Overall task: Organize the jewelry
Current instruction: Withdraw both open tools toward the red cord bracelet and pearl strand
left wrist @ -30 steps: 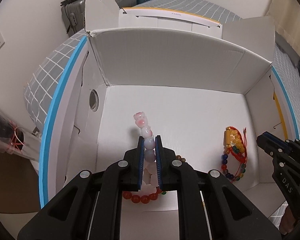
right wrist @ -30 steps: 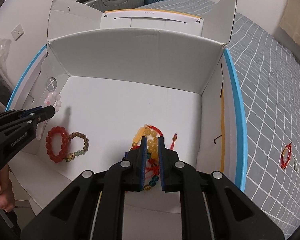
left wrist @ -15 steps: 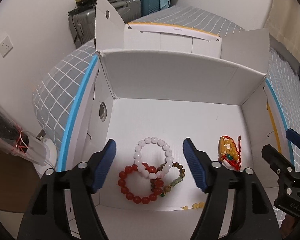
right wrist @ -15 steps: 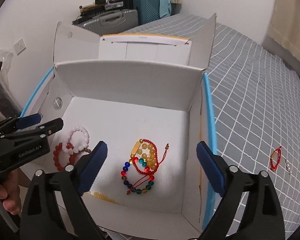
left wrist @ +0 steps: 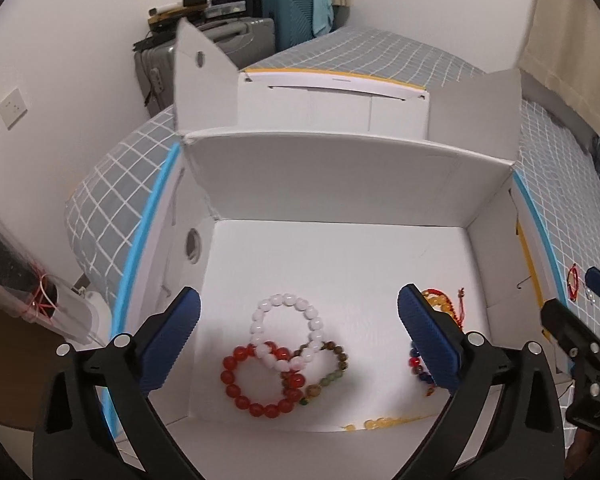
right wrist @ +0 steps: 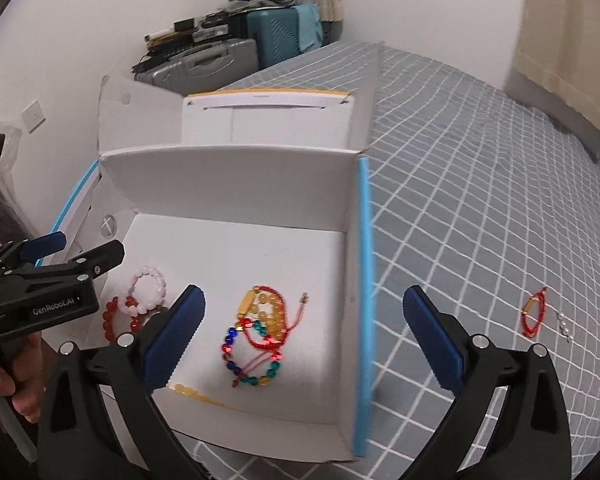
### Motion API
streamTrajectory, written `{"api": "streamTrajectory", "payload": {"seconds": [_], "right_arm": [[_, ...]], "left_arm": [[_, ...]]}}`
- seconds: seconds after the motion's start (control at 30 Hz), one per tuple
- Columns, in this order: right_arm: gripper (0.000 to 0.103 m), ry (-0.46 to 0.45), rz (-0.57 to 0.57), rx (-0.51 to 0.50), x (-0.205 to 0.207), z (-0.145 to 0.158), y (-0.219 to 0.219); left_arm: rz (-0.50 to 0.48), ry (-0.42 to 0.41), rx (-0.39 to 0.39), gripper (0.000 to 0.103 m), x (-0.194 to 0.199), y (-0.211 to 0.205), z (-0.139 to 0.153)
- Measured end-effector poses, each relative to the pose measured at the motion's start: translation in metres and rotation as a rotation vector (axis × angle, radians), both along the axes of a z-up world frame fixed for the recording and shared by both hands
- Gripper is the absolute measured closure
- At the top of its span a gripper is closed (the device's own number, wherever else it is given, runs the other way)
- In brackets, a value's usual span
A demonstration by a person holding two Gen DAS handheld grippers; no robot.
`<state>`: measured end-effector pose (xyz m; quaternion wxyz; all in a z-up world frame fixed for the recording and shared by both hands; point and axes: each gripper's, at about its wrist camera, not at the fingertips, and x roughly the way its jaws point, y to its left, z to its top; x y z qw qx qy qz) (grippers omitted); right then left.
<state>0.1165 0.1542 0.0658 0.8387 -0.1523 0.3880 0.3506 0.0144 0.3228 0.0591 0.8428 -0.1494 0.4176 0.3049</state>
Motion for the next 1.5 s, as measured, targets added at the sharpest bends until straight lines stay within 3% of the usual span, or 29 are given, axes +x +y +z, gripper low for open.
{"api": "streamTrajectory", "payload": {"seconds": [0.33, 0.9, 1.1, 1.5], "right_arm": [[0.008, -0.055, -0.120, 0.028, 0.038, 0.017, -0.072], [0.008, -0.029, -0.376, -0.020, 0.136, -0.006, -0.238], [0.011, -0.027, -0.384, -0.046, 0.165, -0.029, -0.281], [0.021, 0.008, -0.402, -0.062, 0.198, -0.091, -0.311]], "left_arm": [[-0.106, -0.013, 0.010, 0.006, 0.045, -0.045, 0.011], [-0.405, 0.014, -0.031, 0.006, 0.175, -0.201, -0.001], [-0.450, 0.026, -0.062, 0.006, 0.225, -0.245, -0.023], [-0.527, 0.085, -0.073, 0.006, 0.292, -0.292, -0.091]]}}
